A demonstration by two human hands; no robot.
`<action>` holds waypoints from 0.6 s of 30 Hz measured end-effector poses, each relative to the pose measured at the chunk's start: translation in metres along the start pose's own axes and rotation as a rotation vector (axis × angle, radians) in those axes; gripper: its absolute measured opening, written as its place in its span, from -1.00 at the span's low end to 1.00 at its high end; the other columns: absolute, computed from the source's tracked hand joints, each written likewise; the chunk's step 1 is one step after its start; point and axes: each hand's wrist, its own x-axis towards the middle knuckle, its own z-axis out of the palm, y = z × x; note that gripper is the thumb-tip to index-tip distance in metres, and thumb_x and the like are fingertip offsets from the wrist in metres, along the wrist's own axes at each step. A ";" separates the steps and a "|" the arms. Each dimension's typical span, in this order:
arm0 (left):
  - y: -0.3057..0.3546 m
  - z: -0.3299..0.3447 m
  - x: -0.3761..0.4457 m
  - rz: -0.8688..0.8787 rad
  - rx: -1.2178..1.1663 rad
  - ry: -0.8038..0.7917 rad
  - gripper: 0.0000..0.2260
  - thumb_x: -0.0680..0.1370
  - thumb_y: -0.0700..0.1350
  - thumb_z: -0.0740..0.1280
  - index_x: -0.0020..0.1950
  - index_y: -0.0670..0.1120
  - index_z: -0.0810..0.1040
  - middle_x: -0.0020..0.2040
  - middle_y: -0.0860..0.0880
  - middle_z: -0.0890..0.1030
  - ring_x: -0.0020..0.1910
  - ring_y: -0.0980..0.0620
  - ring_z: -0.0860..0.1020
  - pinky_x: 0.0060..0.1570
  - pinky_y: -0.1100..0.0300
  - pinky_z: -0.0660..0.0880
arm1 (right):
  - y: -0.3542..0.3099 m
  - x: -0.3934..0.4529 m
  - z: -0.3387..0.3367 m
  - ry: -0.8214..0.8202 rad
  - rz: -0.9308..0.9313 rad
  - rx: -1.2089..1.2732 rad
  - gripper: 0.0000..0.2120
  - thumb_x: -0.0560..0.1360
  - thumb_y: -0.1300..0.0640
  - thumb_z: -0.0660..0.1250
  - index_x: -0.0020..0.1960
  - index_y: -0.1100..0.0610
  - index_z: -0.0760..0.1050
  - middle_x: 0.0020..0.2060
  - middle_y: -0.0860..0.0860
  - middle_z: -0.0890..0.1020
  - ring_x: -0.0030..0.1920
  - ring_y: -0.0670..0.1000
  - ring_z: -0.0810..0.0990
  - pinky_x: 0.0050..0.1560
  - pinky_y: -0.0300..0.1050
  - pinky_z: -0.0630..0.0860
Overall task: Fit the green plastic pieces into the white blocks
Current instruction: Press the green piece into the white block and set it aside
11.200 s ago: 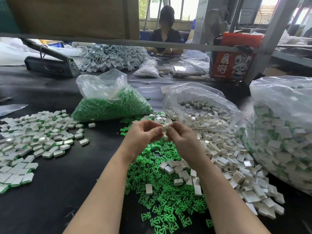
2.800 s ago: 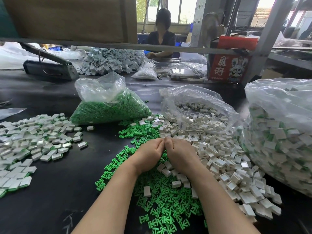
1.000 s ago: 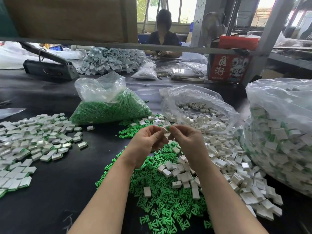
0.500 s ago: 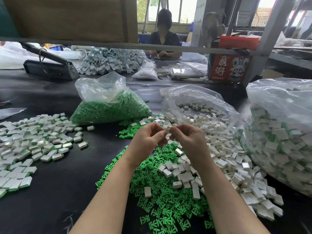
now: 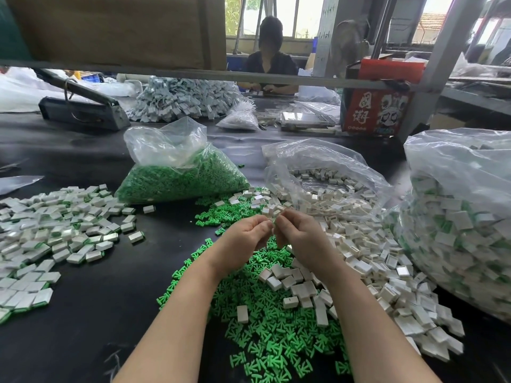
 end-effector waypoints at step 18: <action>0.004 -0.002 -0.006 0.005 0.136 -0.083 -0.75 0.69 -0.10 0.14 -0.12 0.05 0.51 -0.35 0.12 0.35 -0.35 0.15 0.29 -0.32 0.32 0.28 | 0.009 -0.002 0.001 -0.137 0.052 0.107 -0.63 0.63 0.18 0.21 -0.30 -0.07 0.53 -0.51 -0.17 0.39 -0.44 -0.16 0.30 -0.40 -0.28 0.26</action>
